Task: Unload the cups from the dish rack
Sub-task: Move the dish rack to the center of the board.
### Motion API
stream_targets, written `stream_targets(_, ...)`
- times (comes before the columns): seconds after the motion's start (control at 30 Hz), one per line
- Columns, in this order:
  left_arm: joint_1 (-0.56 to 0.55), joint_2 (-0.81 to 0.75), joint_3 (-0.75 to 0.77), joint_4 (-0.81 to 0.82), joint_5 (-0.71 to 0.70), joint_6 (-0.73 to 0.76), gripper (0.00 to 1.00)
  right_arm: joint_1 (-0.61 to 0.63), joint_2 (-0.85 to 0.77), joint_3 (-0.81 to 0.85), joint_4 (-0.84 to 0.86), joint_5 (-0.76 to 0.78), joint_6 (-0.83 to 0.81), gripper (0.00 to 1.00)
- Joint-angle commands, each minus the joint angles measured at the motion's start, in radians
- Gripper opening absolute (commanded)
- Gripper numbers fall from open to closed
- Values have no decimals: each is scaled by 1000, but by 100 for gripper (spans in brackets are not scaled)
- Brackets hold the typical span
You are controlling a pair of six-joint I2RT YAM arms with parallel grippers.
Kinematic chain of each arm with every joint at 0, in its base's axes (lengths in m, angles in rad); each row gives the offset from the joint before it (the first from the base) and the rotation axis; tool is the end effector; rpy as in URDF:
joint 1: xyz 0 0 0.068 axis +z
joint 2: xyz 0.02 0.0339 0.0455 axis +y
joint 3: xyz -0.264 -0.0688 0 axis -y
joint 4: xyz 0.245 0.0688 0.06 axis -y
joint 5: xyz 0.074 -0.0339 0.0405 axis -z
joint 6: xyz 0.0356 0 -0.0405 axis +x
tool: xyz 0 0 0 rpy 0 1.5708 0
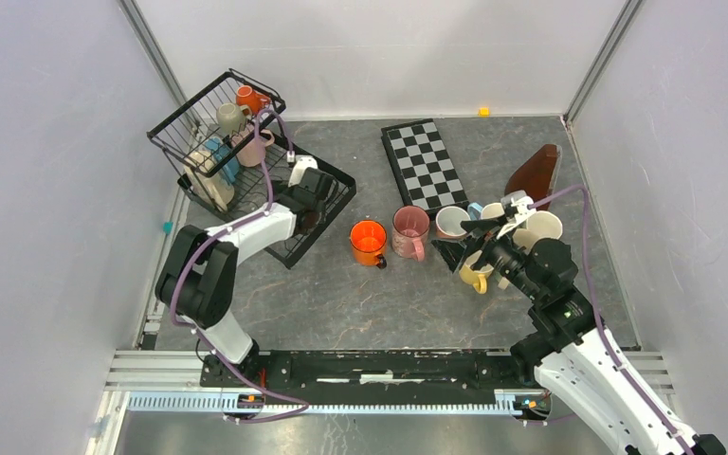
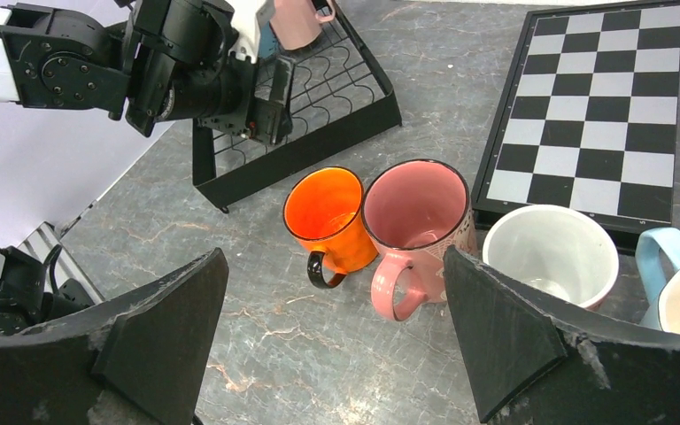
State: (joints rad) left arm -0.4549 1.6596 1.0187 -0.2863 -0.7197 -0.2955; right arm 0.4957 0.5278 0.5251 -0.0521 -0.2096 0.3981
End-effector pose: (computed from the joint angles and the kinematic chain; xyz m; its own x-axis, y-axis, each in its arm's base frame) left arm 0.3123 -0.1266 0.1975 -0.6802 0.0889 -0.7276 -0.2331 0.9149 0.3297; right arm 0.1247 0.0758 0.2998 -0.2956 0.2712 -0.9160 -0.5786 0.7121 0.3976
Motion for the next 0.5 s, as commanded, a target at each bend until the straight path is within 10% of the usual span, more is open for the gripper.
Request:
stream_targets(0.0,-33,35,59,-48,58,-78,100,5,-17,-12,31,-6,12,98)
stream_targets(0.47,-126,131,130,-107,274,-178,100,6,-23,-5,-18,1,5,98)
